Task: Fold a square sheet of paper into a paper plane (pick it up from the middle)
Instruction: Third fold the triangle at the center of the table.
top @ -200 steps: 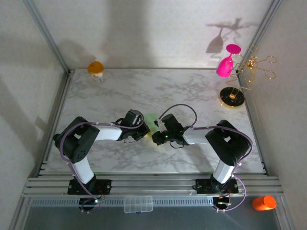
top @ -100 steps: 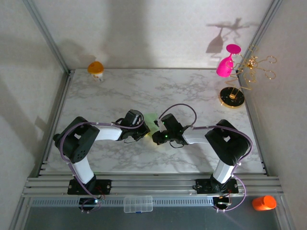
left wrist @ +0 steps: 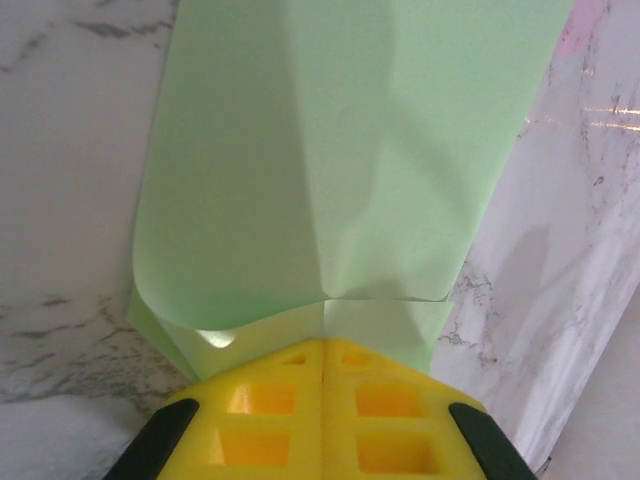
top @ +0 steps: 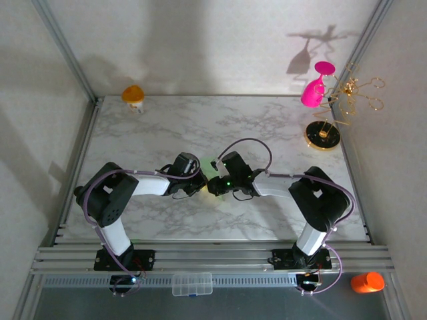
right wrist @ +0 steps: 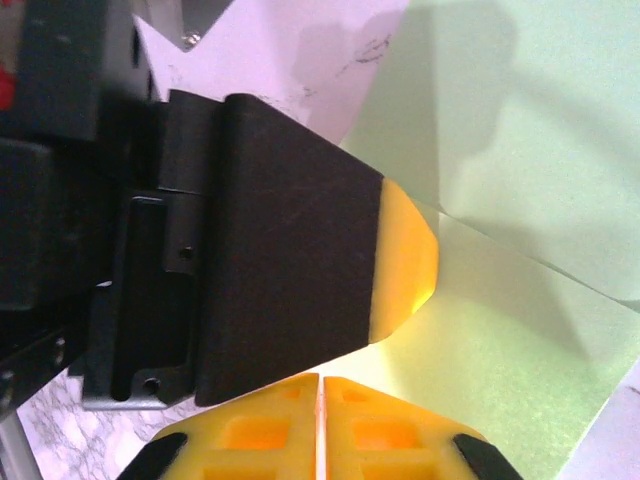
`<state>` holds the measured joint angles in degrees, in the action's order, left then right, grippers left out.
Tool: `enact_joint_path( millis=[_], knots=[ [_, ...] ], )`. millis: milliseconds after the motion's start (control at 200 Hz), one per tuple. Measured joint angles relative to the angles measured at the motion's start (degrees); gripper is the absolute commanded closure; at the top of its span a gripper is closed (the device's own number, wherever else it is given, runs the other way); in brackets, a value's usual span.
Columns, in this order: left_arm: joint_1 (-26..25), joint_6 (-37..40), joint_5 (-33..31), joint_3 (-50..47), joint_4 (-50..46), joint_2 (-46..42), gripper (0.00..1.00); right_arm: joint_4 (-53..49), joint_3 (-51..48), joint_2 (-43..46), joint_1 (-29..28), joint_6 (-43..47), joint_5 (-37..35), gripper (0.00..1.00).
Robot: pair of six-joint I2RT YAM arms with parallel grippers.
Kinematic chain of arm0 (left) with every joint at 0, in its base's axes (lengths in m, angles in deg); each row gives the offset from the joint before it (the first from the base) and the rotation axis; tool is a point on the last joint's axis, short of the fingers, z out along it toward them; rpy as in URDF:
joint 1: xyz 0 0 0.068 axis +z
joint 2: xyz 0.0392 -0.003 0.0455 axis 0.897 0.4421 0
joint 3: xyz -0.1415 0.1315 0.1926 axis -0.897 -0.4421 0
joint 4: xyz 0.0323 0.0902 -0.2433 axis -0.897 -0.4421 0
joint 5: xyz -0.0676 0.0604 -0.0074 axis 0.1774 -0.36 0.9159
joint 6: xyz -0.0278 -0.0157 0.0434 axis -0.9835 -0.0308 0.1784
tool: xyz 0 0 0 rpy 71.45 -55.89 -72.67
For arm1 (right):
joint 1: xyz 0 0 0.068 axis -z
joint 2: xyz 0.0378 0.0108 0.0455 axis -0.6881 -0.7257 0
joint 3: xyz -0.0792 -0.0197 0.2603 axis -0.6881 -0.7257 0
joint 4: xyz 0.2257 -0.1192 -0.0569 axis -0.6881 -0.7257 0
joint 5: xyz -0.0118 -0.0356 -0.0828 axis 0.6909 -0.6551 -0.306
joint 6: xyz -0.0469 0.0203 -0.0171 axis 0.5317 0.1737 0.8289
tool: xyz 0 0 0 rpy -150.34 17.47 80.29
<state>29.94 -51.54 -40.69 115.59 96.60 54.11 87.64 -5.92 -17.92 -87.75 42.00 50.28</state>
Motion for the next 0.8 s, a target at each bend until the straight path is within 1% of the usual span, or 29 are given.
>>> enact_joint_path(
  millis=[330,801],
  knots=[
    [0.00,0.00,0.00,0.00,0.00,0.00,0.95,-3.04,0.15,-2.14,0.15,-1.29,-0.22,0.90],
    [0.00,0.00,-0.20,0.00,-0.02,0.00,0.96,-3.93,0.26,-3.04,0.52,-1.03,-0.37,0.90]
  ],
)
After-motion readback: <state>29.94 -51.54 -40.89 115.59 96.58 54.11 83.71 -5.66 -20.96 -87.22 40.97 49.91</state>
